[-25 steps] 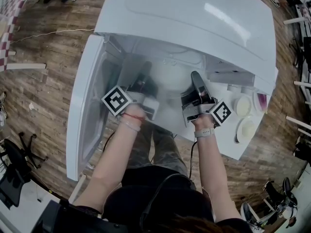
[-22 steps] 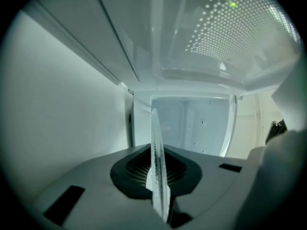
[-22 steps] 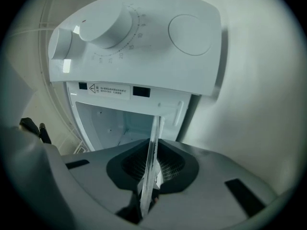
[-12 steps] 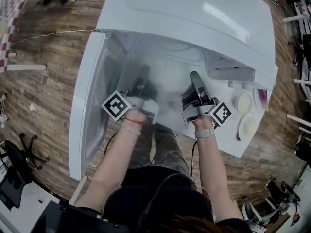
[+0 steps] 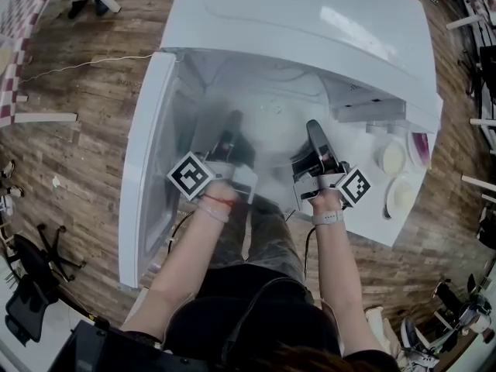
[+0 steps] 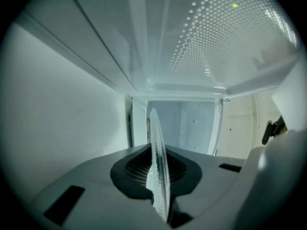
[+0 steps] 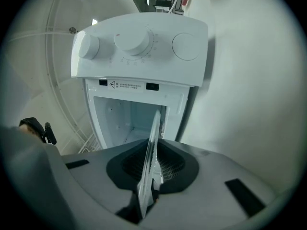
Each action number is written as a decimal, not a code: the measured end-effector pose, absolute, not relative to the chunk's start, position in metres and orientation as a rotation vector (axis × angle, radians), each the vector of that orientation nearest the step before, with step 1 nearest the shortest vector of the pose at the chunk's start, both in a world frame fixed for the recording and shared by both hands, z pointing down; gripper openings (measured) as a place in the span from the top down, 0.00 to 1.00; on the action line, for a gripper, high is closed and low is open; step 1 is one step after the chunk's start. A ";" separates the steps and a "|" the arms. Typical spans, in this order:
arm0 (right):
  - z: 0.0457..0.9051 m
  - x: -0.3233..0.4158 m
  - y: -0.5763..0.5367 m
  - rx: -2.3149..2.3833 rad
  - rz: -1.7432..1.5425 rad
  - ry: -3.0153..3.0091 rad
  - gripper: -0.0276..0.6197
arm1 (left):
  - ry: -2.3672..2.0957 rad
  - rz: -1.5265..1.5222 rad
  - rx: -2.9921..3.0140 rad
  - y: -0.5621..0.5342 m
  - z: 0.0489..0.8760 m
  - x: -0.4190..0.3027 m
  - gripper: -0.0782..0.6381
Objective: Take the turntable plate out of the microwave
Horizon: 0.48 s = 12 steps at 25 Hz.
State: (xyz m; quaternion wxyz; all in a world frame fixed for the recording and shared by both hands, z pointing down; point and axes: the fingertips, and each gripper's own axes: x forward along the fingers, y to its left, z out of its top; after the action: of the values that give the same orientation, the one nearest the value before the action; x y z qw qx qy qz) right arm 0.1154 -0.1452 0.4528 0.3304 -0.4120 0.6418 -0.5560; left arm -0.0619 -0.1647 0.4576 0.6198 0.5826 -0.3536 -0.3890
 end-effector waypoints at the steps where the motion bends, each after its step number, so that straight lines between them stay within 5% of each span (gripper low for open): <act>1: 0.452 0.116 -0.143 -1.080 -1.447 1.678 0.89 | -0.808 -0.889 1.340 -0.164 0.457 -0.062 0.85; 12: 0.449 0.118 -0.108 -1.067 -1.430 1.647 0.89 | -0.778 -0.867 1.390 -0.136 0.451 -0.058 0.85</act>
State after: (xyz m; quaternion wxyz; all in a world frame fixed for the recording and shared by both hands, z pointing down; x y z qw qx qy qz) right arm 0.1181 -0.1077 0.4493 0.3491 -0.4116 0.6356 -0.5520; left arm -0.0579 -0.1363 0.4512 0.6164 0.6035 -0.3377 -0.3766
